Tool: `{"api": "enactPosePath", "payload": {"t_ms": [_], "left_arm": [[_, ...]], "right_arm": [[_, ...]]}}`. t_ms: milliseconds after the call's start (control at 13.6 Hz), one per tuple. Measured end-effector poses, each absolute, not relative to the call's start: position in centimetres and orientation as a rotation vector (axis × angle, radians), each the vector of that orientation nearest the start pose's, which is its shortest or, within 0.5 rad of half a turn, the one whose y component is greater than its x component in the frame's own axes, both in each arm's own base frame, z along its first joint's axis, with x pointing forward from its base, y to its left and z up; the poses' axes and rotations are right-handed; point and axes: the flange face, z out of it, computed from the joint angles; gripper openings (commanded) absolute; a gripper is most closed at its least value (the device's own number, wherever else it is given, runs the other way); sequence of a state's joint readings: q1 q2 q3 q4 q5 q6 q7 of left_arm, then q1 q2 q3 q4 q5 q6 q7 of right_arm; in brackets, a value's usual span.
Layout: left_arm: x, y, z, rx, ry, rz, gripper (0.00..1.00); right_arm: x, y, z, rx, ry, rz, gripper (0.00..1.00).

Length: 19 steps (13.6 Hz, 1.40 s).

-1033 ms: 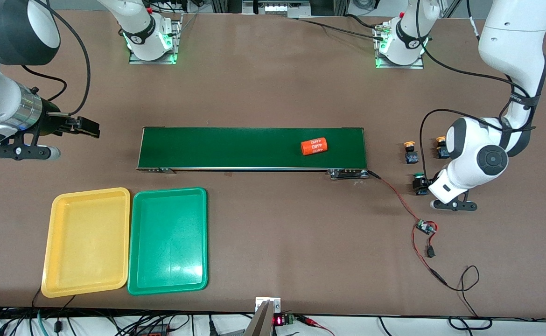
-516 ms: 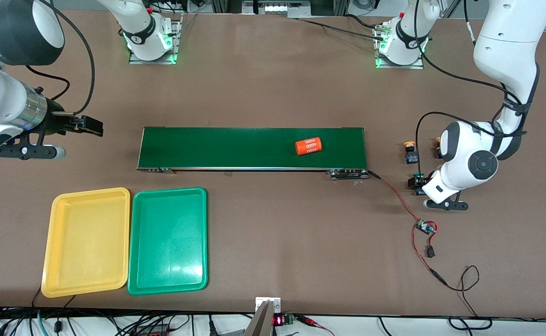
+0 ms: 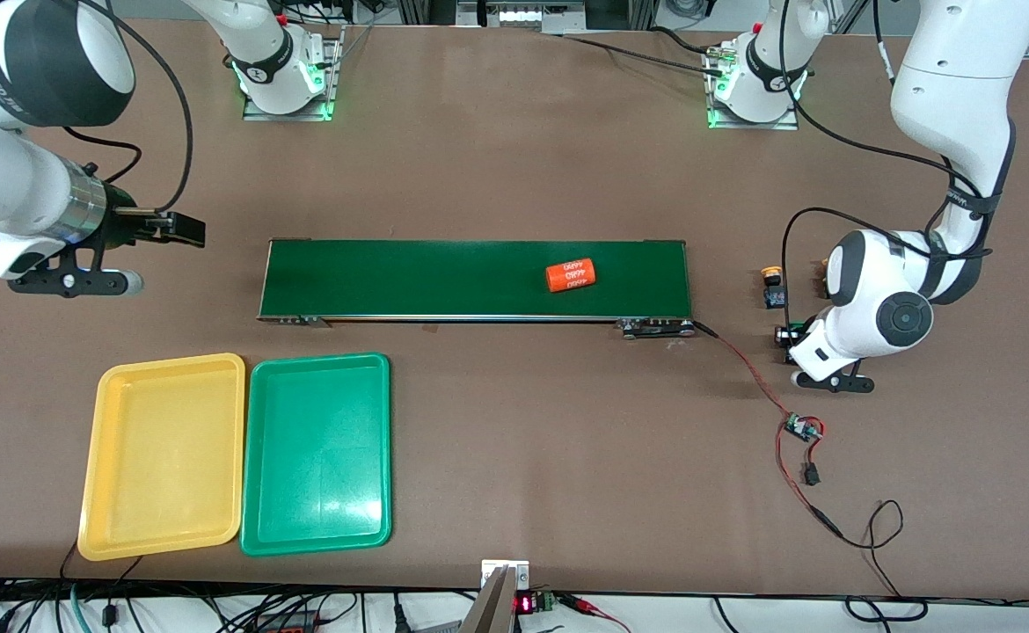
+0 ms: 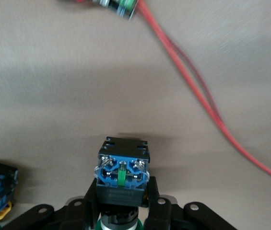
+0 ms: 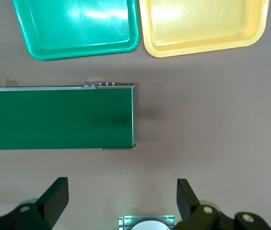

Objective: Sort buttons by color to trays
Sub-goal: 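Grasp a green-ringed button switch with the left gripper, then place the green-ringed button on the conveyor with the left gripper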

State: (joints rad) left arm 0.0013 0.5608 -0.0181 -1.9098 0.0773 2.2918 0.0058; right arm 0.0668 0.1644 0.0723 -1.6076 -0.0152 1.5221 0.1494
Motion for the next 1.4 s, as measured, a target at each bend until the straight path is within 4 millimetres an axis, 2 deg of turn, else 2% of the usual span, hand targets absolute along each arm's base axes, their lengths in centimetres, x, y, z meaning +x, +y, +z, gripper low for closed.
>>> {"api": "enactPosePath", "payload": {"t_ms": [148, 369, 590, 738, 885, 1033, 1254, 1401], "left_arm": [[61.2, -3.6, 21.4, -3.090, 0.183, 0.271, 0.00], [59.8, -11.6, 25.5, -3.091, 0.248, 0.298, 0.00], [57.0, -19.3, 27.5, -3.087, 0.212, 0.351, 0.00], [55.1, -22.7, 27.9, -3.101, 0.188, 0.378, 0.00], [53.6, -24.5, 27.4, -3.115, 0.194, 0.421, 0.01], [52.8, -25.1, 26.8, -3.128, 0.182, 0.453, 0.01], [52.2, -25.6, 26.4, -3.130, 0.188, 0.463, 0.03], [51.7, -26.0, 25.6, -3.142, 0.190, 0.426, 0.11]], "right_arm": [[57.6, 9.1, 50.0, -3.162, -0.004, 0.382, 1.00], [56.5, 10.1, 49.0, -3.170, 0.017, 0.340, 1.00], [53.8, 9.8, 47.6, -3.176, 0.020, 0.265, 1.00], [51.2, 9.3, 46.0, -3.179, 0.023, 0.205, 1.00], [48.8, 8.9, 44.6, -3.181, 0.023, 0.155, 1.00], [47.5, 8.7, 44.2, -3.182, 0.024, 0.134, 1.00], [47.5, 8.9, 44.2, -3.180, 0.019, 0.106, 1.00], [47.5, 9.8, 44.1, -3.178, -0.009, 0.085, 1.00]]}}
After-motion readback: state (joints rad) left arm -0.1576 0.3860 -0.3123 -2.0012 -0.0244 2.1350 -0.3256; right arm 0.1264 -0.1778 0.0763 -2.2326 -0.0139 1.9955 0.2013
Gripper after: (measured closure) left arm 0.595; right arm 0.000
